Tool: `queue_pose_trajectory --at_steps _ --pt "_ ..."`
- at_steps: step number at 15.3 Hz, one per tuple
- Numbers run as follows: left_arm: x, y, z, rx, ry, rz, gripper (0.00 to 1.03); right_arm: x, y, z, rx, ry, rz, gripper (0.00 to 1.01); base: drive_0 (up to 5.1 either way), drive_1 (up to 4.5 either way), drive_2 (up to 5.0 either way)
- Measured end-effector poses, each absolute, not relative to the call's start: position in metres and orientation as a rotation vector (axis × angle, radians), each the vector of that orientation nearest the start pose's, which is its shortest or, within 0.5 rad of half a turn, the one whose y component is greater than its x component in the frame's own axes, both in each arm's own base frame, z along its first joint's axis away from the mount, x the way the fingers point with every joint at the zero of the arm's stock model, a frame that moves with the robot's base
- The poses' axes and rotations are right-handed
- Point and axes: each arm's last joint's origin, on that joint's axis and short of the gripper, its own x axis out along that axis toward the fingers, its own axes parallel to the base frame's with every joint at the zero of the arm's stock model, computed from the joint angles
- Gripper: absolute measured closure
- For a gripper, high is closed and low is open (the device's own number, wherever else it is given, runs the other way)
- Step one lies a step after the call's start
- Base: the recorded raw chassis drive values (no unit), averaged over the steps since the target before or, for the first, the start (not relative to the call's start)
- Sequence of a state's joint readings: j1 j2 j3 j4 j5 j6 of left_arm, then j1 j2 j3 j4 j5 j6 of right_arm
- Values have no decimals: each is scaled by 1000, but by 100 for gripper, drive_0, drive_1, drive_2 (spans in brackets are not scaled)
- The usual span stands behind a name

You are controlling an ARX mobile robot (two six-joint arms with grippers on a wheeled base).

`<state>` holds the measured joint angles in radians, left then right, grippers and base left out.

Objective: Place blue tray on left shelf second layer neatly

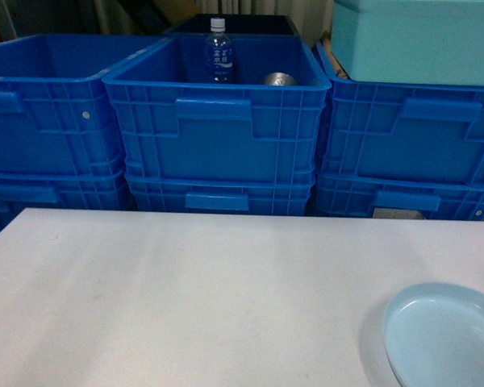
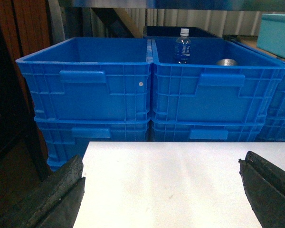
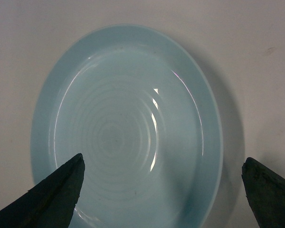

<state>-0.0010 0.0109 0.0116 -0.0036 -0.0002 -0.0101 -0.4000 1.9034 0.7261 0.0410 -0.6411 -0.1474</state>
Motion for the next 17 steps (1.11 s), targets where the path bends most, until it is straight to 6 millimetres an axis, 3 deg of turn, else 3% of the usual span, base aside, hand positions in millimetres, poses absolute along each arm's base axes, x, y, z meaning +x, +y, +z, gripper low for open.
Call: queue_pose_trajectory --at_steps 2,5,6,7,12,14,15,17 --pt "98 0 166 -10 2 0 5 277 -100 59 444 972 276 3 0 0 0" --pt "98 0 166 -10 3 -1 5 278 -83 50 446 972 316 3 0 0 0" --pt "98 0 166 -10 2 0 5 277 -79 49 441 967 321 9 0 0 0" --pt "98 0 166 -10 3 -1 5 275 -77 46 433 977 316 28 0 0 0" --pt "98 0 166 -10 2 0 5 272 -77 40 399 990 298 70 0 0 0" --pt "98 0 166 -10 2 0 5 269 -77 38 400 995 294 92 0 0 0" --pt "98 0 166 -10 2 0 5 268 -78 38 401 985 294 100 0 0 0" --pt "98 0 166 -10 2 -1 5 266 -77 39 399 988 289 99 0 0 0"
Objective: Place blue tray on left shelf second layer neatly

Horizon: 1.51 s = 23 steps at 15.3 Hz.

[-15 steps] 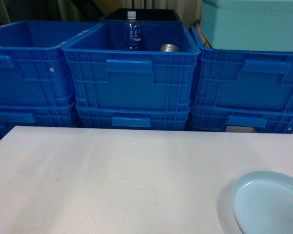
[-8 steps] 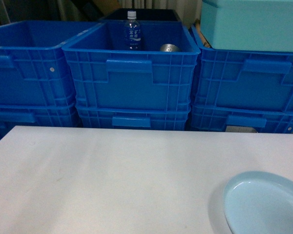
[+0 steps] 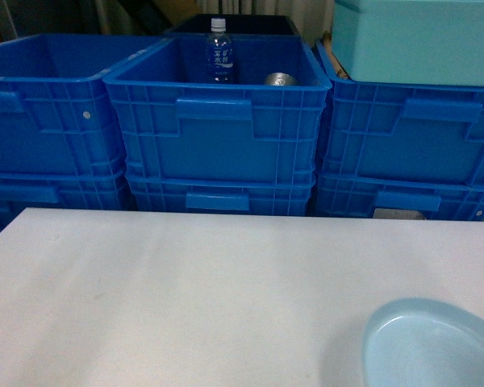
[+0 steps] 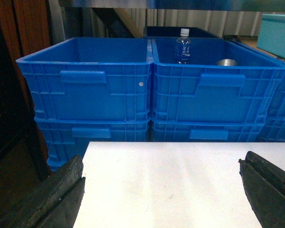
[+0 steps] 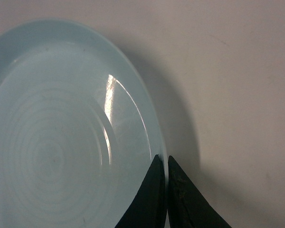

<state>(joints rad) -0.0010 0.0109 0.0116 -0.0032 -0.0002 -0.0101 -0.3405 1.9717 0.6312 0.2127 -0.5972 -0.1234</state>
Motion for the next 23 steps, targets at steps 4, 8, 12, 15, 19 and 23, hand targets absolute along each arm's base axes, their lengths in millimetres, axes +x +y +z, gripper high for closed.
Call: queue_pose_trajectory --at_steps 4,8,12,15,19,23 --pt "98 0 166 -10 2 0 5 263 -54 124 310 770 350 99 0 0 0" --pt "98 0 166 -10 2 0 5 161 0 246 34 249 196 99 0 0 0" --pt "98 0 166 -10 2 0 5 164 -7 238 49 267 201 99 0 0 0" --pt "98 0 166 -10 2 0 5 164 -6 238 53 265 209 99 0 0 0" --pt "98 0 166 -10 2 0 5 161 -12 245 115 194 180 99 0 0 0" --pt "98 0 166 -10 3 0 5 159 -14 247 156 184 157 99 0 0 0"
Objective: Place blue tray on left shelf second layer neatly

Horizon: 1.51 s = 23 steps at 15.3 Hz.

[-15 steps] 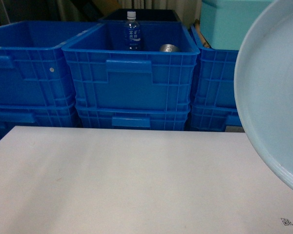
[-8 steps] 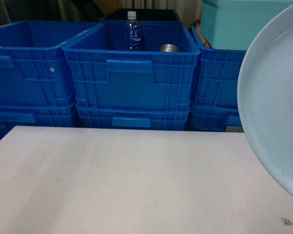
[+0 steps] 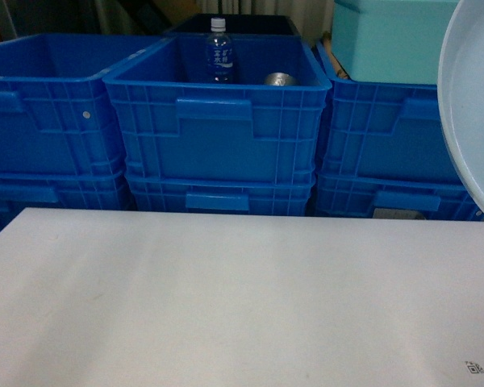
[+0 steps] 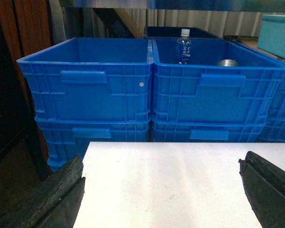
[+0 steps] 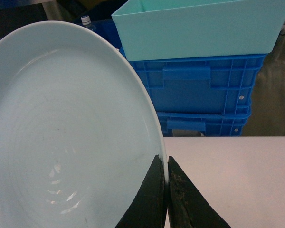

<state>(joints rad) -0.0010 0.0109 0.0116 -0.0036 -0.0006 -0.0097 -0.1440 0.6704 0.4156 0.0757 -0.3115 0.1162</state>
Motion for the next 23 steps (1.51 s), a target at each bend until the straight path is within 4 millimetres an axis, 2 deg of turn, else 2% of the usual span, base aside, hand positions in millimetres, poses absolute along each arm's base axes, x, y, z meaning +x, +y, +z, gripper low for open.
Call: queue_pose_trajectory --at_steps 11,19,23 --pt "98 0 166 -10 4 3 5 159 -13 247 157 186 167 99 0 0 0" --pt "98 0 166 -10 3 0 5 159 -13 247 161 185 165 99 306 -540 -267" --pt "98 0 166 -10 1 -4 5 159 -14 247 162 185 149 99 -130 -130 -130"
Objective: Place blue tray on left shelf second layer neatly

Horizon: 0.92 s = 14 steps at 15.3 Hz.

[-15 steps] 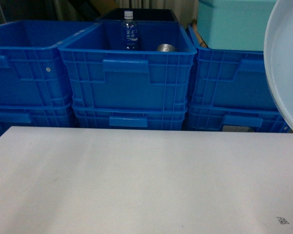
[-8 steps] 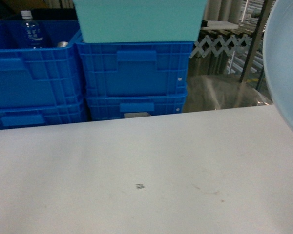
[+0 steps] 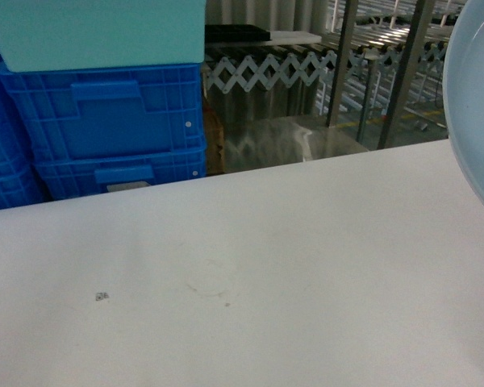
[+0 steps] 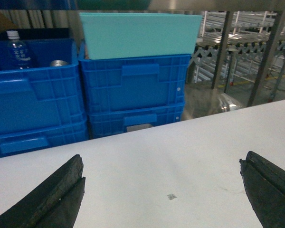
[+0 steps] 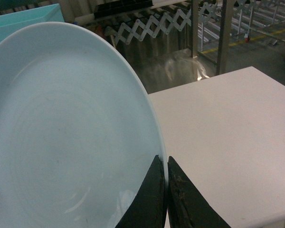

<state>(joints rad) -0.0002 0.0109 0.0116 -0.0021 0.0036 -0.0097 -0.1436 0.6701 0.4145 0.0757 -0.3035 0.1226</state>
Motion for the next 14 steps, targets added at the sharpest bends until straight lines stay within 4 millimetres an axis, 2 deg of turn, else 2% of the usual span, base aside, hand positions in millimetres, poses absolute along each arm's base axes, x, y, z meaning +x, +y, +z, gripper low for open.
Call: queue_pose_trajectory --at_steps 3,14 --pt "98 0 166 -10 2 0 5 159 -14 247 162 185 157 99 -130 -130 -130" --pt "98 0 166 -10 2 0 5 158 -13 247 162 182 163 99 329 -316 -480"
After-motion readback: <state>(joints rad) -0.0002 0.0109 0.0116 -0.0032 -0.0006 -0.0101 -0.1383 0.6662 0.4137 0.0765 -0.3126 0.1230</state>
